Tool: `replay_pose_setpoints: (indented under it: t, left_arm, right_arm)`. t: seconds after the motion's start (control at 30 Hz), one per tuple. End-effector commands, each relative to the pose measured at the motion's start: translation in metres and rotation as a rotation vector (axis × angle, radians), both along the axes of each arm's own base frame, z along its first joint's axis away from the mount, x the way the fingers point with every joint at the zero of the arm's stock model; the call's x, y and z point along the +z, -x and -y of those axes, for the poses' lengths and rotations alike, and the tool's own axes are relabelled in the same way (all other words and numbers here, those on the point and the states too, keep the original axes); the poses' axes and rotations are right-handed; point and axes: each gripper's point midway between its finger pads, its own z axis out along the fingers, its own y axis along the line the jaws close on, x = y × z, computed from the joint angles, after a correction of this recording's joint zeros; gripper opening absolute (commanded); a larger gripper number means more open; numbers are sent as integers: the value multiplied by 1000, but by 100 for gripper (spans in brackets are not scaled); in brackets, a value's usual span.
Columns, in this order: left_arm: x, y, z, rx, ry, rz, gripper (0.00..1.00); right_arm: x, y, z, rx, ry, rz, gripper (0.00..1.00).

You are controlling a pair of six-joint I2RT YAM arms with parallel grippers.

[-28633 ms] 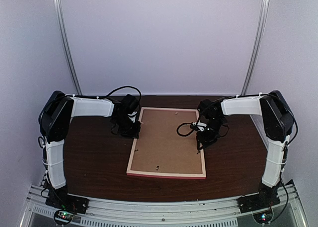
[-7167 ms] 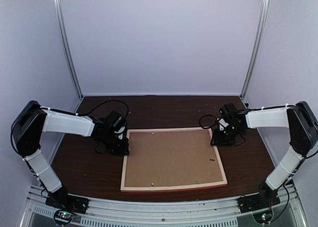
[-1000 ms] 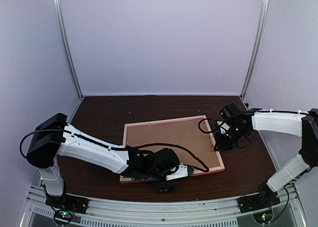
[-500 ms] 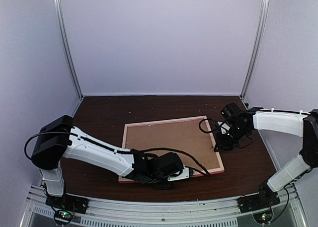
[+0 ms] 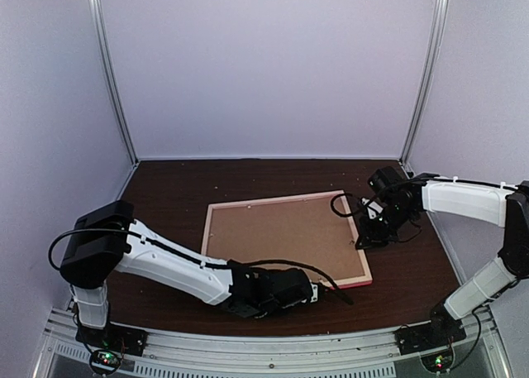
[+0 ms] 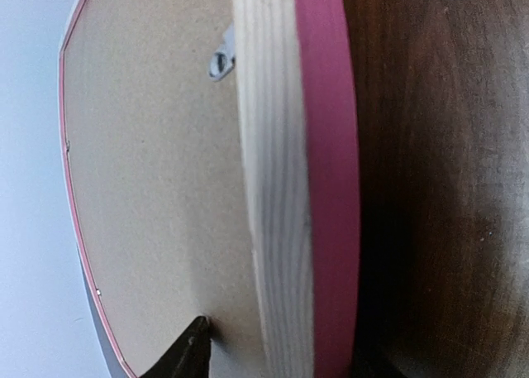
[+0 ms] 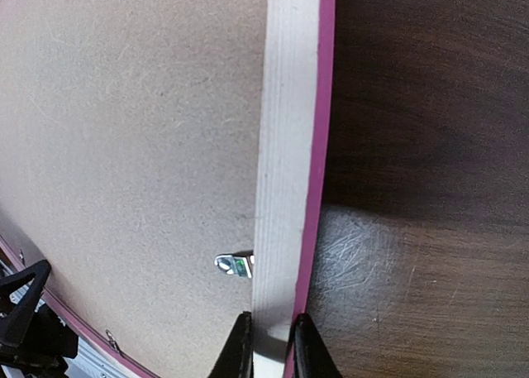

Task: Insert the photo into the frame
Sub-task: Pass from the right arm to the left

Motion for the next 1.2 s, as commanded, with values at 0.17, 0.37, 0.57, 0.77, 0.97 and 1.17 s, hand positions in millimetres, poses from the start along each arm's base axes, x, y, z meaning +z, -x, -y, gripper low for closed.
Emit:
replay_pose_setpoints:
  t: [0.17,0.37,0.57,0.77,0.97,1.17]
  left_arm:
    - [6,-3,-4,13,-29,42,38]
    - [20,-9,-6,29,-19,81,32]
    - [39,-13,-8,39,-3,117,30]
    - [59,-16,-9,42,11,154,26]
    - [99,-23,-12,44,25,224,20]
    - [144,-28,-16,33,47,290,15]
  right_arm:
    - [21,-13,-17,31,-88,43,1]
    - [16,-14,-14,35,-74,27,16]
    - [14,-14,-8,34,-57,24,29]
    - [31,-15,0,30,-40,52,33]
    - [73,-24,13,15,-25,133,38]
    - [115,-32,22,12,-18,230,47]
